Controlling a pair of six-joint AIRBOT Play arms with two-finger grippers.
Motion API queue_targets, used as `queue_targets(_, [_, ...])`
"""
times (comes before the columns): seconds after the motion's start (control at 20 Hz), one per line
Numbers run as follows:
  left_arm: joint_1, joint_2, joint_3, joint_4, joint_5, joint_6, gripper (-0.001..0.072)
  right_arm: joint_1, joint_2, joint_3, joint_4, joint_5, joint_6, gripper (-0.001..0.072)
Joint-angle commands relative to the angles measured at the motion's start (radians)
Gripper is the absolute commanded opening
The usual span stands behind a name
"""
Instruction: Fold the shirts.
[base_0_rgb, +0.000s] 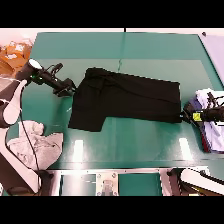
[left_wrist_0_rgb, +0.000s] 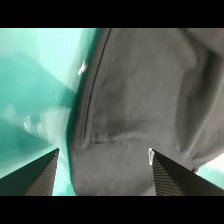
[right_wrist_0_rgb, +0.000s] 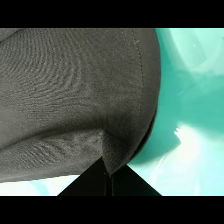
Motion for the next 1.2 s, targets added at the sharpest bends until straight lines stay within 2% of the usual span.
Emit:
queue_targets(0.0, [-0.002,-0.016,-0.007,-0.039,0.078,0.036,0.0666,-0.001,-0.001,0.001,0.000,-0.006,-0.008,0.0017])
queue_targets(0.1, [-0.018,-0.038,-0.007,-0.113,0.036,0.086,0.0665,-0.001,-0.001,0.002,0.000,-0.007,-0.012,0.0017])
queue_targets(0.2, [-0.034,-0.053,-0.007,-0.111,-0.074,0.121,0.0664,-0.001,-0.001,0.002,0.000,-0.011,-0.013,0.0017])
queue_targets(0.25, [-0.034,-0.054,-0.007,-0.106,-0.113,0.143,0.0515,-0.001,-0.001,0.002,0.000,-0.020,-0.015,0.0017])
queue_targets(0.3, [-0.033,-0.054,-0.007,-0.106,-0.124,0.168,0.0327,-0.001,-0.001,0.003,0.000,-0.026,-0.015,0.0017])
queue_targets(0.45, [-0.032,-0.054,-0.007,-0.106,-0.098,0.187,0.0039,-0.001,-0.001,0.003,0.000,-0.022,-0.015,0.0017])
queue_targets(0.65, [-0.032,-0.041,0.002,-0.080,-0.092,0.186,0.0026,-0.001,-0.001,0.003,0.000,-0.017,-0.015,0.0017])
queue_targets(0.8, [-0.032,0.026,0.042,-0.006,-0.149,0.162,0.0025,0.000,0.002,0.038,0.004,0.013,-0.015,0.0016])
queue_targets(0.95, [-0.032,0.172,0.135,-0.019,-0.150,0.158,0.0026,0.009,0.057,0.205,0.085,0.101,-0.014,0.0016])
queue_targets(1.15, [-0.032,0.467,0.340,-0.061,-0.024,0.129,0.0026,0.009,0.169,0.566,0.249,0.213,0.007,0.0016])
